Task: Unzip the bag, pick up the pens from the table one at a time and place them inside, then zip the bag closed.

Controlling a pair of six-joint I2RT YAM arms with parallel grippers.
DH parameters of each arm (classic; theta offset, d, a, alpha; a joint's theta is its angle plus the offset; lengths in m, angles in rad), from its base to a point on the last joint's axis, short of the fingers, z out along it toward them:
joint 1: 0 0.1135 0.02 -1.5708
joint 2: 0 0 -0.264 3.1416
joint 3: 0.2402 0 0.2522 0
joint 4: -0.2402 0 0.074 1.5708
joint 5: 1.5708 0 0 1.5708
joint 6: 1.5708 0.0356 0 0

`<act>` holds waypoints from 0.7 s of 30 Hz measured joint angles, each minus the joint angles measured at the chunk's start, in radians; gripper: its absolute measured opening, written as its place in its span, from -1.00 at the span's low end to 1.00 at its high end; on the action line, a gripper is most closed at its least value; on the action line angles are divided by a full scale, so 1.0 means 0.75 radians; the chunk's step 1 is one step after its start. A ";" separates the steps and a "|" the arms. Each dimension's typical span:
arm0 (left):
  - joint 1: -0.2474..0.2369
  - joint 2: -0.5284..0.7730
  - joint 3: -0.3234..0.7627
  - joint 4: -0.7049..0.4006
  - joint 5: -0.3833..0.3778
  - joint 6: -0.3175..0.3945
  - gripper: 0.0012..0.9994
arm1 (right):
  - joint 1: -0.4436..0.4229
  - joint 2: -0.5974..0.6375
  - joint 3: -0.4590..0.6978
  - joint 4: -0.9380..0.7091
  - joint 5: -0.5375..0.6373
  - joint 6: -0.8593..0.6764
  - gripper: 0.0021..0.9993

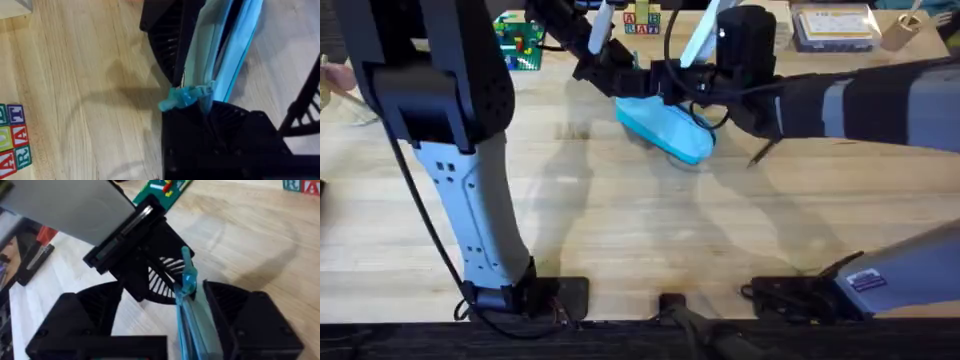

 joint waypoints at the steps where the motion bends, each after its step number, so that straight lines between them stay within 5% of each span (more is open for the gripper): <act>1: 0.000 0.000 0.000 0.001 0.000 0.000 -0.92 | 0.000 -0.006 0.003 -0.038 0.000 -0.010 0.99; 21: 0.000 0.000 0.000 0.000 0.005 -0.001 -0.92 | -0.071 -0.328 0.004 -0.463 0.011 -0.280 1.00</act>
